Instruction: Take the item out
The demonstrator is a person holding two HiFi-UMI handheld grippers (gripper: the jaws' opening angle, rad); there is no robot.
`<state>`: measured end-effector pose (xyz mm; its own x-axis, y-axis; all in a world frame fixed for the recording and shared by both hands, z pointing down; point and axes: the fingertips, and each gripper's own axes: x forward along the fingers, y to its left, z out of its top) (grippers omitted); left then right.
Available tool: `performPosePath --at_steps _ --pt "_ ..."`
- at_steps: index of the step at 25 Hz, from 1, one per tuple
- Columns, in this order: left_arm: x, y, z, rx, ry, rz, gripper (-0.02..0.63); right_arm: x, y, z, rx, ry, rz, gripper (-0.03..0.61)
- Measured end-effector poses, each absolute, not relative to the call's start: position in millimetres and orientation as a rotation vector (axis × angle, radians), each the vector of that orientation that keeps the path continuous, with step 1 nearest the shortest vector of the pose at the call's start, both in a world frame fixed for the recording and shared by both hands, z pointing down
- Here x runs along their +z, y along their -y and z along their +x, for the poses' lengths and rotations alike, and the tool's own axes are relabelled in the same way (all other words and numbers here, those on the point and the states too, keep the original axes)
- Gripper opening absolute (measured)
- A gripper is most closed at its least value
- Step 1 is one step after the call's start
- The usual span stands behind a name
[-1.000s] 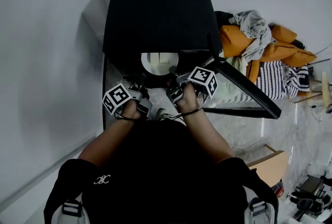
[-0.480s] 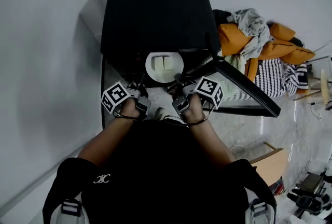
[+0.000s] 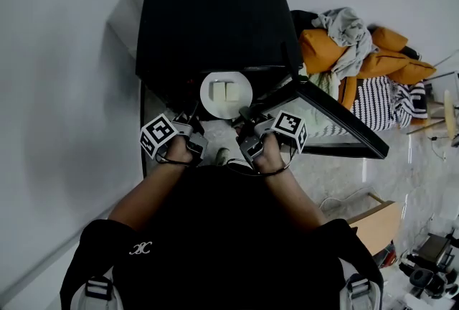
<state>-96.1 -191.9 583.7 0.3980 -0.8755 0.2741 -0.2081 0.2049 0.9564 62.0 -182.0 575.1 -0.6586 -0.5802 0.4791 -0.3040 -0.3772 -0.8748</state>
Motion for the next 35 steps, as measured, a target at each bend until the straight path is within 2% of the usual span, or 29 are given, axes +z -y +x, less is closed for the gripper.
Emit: performPosePath --at_steps 18,35 --pt "585.2 194.7 -98.0 -0.623 1.092 1.301 0.061 585.3 188.2 29.9 -2.183 -1.648 -1.046 0.026" --pt "585.0 205.8 -101.0 -0.617 1.094 1.318 0.061 572.9 188.5 33.7 -2.099 -1.688 -0.988 0.026"
